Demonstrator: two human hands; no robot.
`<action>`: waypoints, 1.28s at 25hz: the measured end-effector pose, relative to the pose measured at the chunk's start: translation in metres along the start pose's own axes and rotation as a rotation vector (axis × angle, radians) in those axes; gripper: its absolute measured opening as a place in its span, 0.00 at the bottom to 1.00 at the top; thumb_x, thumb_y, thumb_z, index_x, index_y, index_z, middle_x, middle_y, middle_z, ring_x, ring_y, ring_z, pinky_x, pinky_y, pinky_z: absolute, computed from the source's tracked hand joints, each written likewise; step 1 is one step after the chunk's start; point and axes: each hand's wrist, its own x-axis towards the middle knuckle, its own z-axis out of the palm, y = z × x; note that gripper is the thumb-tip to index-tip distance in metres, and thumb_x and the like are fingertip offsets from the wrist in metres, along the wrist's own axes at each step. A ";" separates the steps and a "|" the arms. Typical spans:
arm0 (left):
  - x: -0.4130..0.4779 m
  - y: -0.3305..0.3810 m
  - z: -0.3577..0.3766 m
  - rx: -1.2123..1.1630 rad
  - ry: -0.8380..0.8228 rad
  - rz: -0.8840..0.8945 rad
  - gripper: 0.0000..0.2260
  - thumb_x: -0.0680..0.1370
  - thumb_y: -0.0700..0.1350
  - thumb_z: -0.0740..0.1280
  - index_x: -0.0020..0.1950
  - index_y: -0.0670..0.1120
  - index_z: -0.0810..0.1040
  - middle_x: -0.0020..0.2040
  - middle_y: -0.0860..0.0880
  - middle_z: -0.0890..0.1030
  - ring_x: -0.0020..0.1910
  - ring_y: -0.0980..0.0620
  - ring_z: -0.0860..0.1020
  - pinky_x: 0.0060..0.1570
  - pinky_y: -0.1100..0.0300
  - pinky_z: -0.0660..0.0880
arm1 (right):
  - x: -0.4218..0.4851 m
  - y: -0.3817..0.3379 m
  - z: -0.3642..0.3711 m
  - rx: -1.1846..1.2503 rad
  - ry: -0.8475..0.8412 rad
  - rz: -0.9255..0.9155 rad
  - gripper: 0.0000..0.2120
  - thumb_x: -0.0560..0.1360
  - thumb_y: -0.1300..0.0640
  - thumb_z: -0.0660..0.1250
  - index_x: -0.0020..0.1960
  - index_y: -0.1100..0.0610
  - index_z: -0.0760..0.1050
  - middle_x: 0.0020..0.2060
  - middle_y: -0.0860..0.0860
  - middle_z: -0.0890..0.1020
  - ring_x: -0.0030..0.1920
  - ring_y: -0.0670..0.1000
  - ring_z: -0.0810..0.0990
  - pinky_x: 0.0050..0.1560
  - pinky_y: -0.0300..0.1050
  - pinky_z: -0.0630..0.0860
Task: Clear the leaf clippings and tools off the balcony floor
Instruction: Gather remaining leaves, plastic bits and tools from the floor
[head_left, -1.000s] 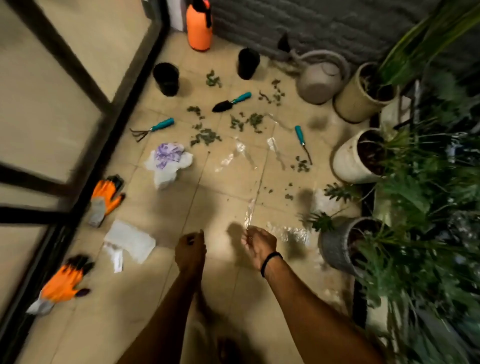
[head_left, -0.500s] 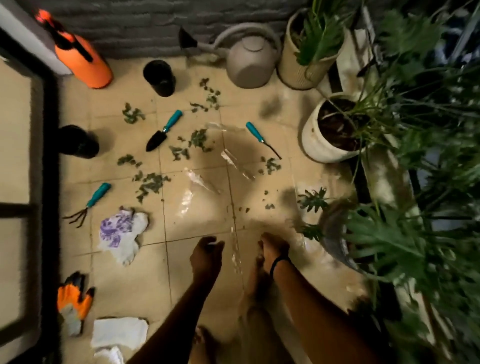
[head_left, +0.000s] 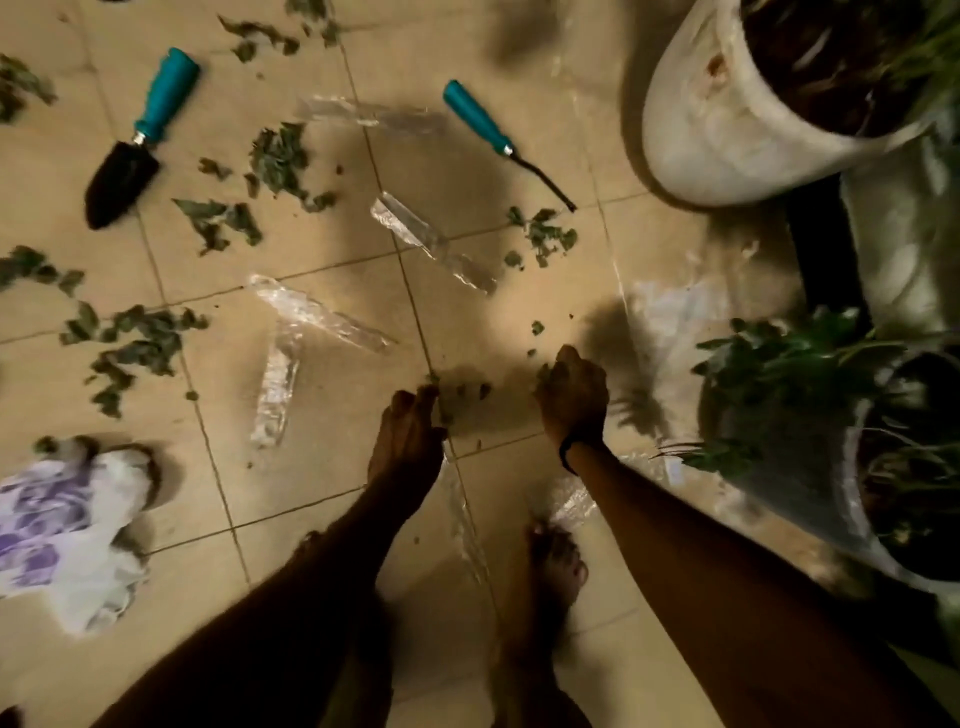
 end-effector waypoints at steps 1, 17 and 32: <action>0.005 -0.005 0.005 0.044 -0.010 0.060 0.26 0.79 0.42 0.68 0.76 0.47 0.66 0.65 0.41 0.70 0.60 0.40 0.71 0.54 0.50 0.75 | 0.001 0.001 0.008 -0.003 0.012 -0.008 0.04 0.75 0.55 0.67 0.49 0.52 0.76 0.43 0.56 0.78 0.45 0.57 0.77 0.45 0.55 0.76; 0.052 0.034 0.044 0.108 0.007 0.161 0.10 0.84 0.44 0.57 0.61 0.45 0.74 0.57 0.43 0.73 0.54 0.43 0.73 0.46 0.51 0.75 | 0.048 -0.032 0.014 0.061 -0.001 -0.241 0.10 0.78 0.58 0.66 0.59 0.52 0.75 0.57 0.52 0.74 0.51 0.40 0.75 0.52 0.36 0.75; 0.196 0.100 -0.025 -0.032 0.266 0.201 0.21 0.76 0.36 0.62 0.69 0.41 0.69 0.58 0.38 0.77 0.55 0.39 0.75 0.50 0.52 0.74 | 0.166 -0.065 -0.025 -0.096 -0.014 -0.259 0.21 0.78 0.63 0.61 0.70 0.55 0.71 0.61 0.60 0.73 0.58 0.57 0.73 0.57 0.44 0.69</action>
